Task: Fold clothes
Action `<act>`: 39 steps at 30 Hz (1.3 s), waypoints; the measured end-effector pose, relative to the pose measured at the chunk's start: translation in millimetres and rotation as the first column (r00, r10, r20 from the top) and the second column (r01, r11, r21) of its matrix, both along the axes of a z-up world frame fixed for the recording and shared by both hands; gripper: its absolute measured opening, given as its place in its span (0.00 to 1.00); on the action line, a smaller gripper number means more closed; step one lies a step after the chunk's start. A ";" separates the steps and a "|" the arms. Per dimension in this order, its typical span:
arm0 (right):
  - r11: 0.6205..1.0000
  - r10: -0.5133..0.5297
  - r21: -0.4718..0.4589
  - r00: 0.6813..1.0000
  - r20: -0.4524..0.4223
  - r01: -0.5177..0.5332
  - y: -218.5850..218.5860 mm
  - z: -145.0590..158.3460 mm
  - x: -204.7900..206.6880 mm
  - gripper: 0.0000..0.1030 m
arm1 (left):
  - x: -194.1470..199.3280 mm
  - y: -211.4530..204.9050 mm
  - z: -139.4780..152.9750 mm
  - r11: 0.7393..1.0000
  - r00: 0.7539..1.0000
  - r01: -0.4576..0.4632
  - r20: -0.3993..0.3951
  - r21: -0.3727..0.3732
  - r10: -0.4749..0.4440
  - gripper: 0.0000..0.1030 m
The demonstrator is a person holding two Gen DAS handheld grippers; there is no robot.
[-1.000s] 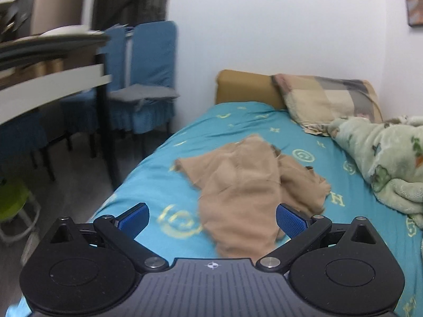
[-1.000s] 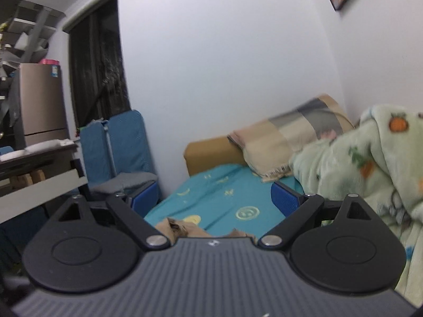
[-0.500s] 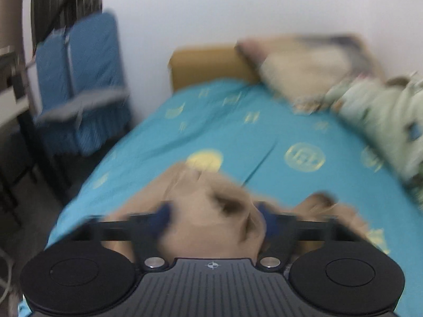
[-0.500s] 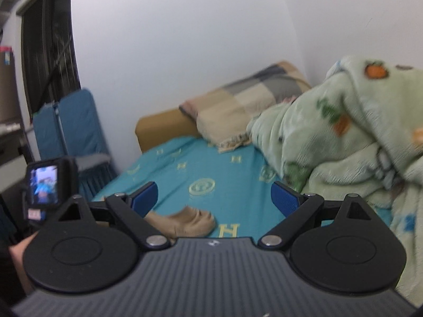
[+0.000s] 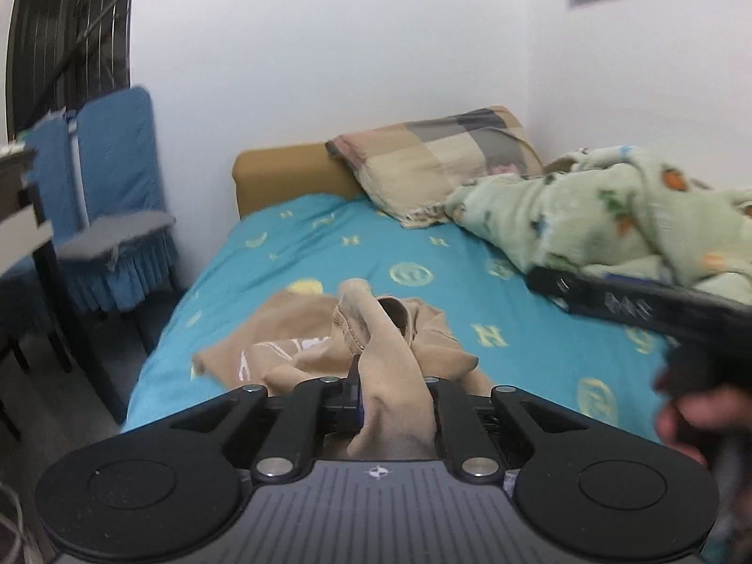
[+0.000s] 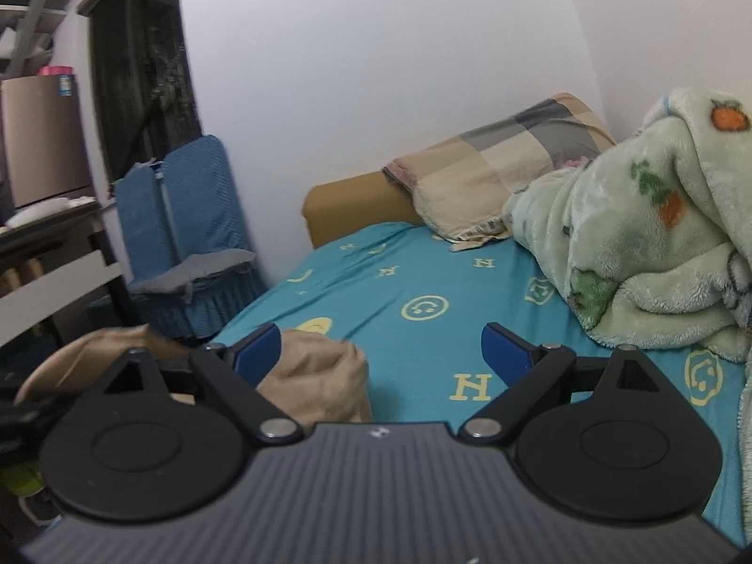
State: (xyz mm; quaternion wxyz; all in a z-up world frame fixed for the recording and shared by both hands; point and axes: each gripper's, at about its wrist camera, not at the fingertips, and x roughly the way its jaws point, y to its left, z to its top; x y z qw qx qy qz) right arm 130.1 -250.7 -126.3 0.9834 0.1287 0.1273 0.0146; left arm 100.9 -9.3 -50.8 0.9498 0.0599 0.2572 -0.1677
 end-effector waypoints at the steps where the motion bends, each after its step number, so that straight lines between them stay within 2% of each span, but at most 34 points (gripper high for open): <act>1: 1.000 0.016 -0.012 1.000 -0.012 -0.016 1.9 3.0 -6.0 0.91 | -15.8 9.7 -0.5 1.000 0.999 -0.011 -0.031 -0.024 0.010 0.10; 2: 0.999 0.032 -0.028 0.999 -0.034 -0.033 4.9 5.1 -12.0 0.90 | -29.9 21.1 -4.8 0.998 0.997 -0.030 -0.076 -0.050 0.026 0.10; 4: 0.997 0.065 -0.041 0.995 -0.078 -0.069 11.1 6.7 -23.8 0.90 | -53.6 35.5 -18.0 0.996 0.987 -0.070 -0.151 -0.048 0.062 0.11; 6: 0.993 0.112 -0.018 0.987 -0.117 -0.115 18.7 5.0 -34.4 0.77 | -64.3 47.3 -28.0 0.992 0.972 -0.110 -0.216 -0.054 0.095 0.11; 7: 0.991 0.134 -0.009 0.981 -0.139 -0.136 22.5 3.5 -37.2 0.74 | -66.2 53.0 -27.6 0.990 0.966 -0.120 -0.241 -0.078 0.098 0.12; 9: 0.985 0.166 -0.010 0.971 -0.169 -0.170 31.8 0.4 -40.8 0.70 | -69.7 63.3 -19.1 0.982 0.966 -0.135 -0.238 -0.131 0.101 0.15; 13: 0.979 0.177 -0.062 0.964 -0.198 -0.192 45.7 -5.7 -38.2 0.67 | -79.8 71.1 -5.7 0.965 0.976 -0.137 -0.199 -0.222 0.093 0.33; 16: 0.981 0.177 -0.033 0.960 -0.217 -0.189 44.6 -9.5 -32.4 0.67 | -73.0 76.1 -8.2 0.955 0.967 -0.187 -0.213 -0.232 0.138 0.40; 18: 0.982 0.182 -0.007 0.956 -0.230 -0.189 43.0 -12.4 -26.2 0.67 | -60.9 78.6 -11.4 0.945 0.961 -0.216 -0.226 -0.245 0.161 0.41; 20: 0.982 0.189 0.019 0.952 -0.240 -0.190 41.9 -14.7 -21.5 0.67 | -48.3 79.1 -15.1 0.934 0.954 -0.245 -0.237 -0.262 0.184 0.49; 23: 0.980 0.201 0.051 0.948 -0.247 -0.195 41.8 -16.8 -15.2 0.67 | -19.6 78.6 -27.3 0.919 0.945 -0.268 -0.267 -0.289 0.191 0.50; 25: 0.979 0.206 0.051 0.948 -0.242 -0.200 42.3 -17.0 -12.5 0.67 | -3.3 76.5 -38.4 0.915 0.934 -0.286 -0.295 -0.284 0.200 0.47; 27: 0.978 0.210 0.050 0.948 -0.238 -0.204 42.8 -17.3 -9.9 0.67 | 8.0 74.8 -50.3 0.915 0.923 -0.302 -0.322 -0.268 0.210 0.24; 28: 0.977 0.213 0.050 0.948 -0.236 -0.206 43.0 -17.4 -8.5 0.67 | 11.5 74.5 -54.8 0.915 0.919 -0.306 -0.331 -0.263 0.213 0.07; 29: 0.977 0.215 0.050 0.948 -0.233 -0.209 43.3 -17.5 -7.2 0.67 | 11.0 74.4 -55.6 0.916 0.921 -0.304 -0.326 -0.263 0.213 0.07; 30: 0.976 0.217 0.050 0.948 -0.231 -0.211 43.5 -17.6 -5.9 0.67 | 5.9 71.9 -52.1 0.922 0.933 -0.286 -0.296 -0.260 0.206 0.07; 32: 0.975 0.221 0.050 0.948 -0.227 -0.216 44.0 -17.9 -3.2 0.67 | -11.4 59.4 -39.5 0.953 0.968 -0.196 -0.203 -0.233 0.149 0.06; 34: 0.974 0.226 0.053 0.948 -0.223 -0.219 41.8 -17.0 -0.8 0.67 | -28.8 47.0 -26.9 0.974 0.990 -0.107 -0.110 -0.197 0.086 0.06; 37: 0.971 0.239 0.076 0.943 -0.230 -0.228 35.5 -15.0 1.3 0.67 | -55.6 24.7 -18.7 0.992 0.998 0.043 -0.049 -0.116 -0.049 0.06; 39: 0.966 0.258 0.093 0.936 -0.241 -0.242 31.8 -14.6 2.4 0.68 | -71.0 10.4 -21.4 0.991 0.991 0.122 -0.051 -0.048 -0.125 0.06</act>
